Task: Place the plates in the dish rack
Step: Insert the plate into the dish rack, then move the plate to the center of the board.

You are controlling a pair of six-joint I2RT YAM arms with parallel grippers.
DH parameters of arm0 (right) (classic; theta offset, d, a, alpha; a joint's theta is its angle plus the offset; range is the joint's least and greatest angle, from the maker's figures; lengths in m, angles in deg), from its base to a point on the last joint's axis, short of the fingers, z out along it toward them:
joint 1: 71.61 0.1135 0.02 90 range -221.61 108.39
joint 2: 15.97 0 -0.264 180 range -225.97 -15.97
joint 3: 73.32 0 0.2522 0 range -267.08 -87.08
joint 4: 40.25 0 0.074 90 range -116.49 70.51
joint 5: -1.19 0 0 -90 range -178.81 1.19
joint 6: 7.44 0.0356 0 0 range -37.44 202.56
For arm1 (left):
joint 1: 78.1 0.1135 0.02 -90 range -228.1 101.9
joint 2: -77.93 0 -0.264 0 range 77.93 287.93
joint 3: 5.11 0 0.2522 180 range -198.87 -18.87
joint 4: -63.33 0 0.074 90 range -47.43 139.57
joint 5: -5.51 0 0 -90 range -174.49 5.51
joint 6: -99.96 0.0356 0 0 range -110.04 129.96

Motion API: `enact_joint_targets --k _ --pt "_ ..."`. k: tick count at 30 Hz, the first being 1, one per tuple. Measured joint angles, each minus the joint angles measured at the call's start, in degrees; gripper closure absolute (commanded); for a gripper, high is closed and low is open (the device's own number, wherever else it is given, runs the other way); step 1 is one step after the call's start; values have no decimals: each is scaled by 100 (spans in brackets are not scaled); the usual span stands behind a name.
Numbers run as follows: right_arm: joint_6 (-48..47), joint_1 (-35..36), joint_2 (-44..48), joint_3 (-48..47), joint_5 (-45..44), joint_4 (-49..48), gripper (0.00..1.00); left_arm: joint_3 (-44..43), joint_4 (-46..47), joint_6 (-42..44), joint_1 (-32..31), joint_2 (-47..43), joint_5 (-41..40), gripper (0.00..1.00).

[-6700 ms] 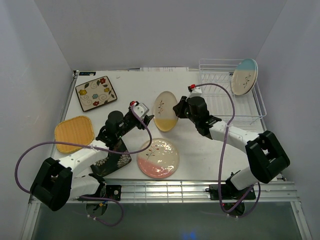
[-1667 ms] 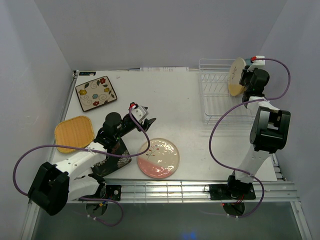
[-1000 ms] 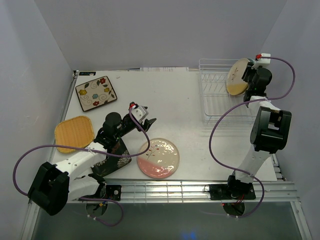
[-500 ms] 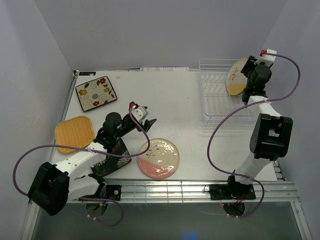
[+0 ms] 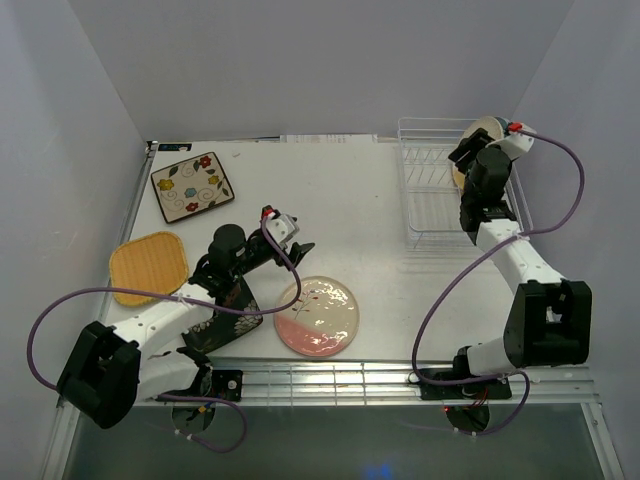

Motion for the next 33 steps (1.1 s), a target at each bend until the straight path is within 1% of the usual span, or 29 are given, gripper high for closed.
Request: enact_joint_targets --k 3,6,12,16,21,27,33 --pt "380 496 435 85 -186 372 32 -2 -17 0 0 50 35 18" --pt "671 977 765 24 -236 822 31 0 -68 17 -2 74 92 18" --pt "1130 1434 946 -186 -177 1768 30 -42 -61 20 -13 284 280 17" --pt "1305 1768 1145 221 -66 1864 30 -44 -98 61 -129 551 450 16" --pt "1436 2105 1250 890 87 1878 30 -44 -127 271 -468 743 542 15" --pt "1615 2273 1182 1204 254 1856 30 -44 -313 634 -857 761 697 15" --pt "1628 2448 1176 1604 415 1696 30 -39 -734 1143 -1292 625 920 14"
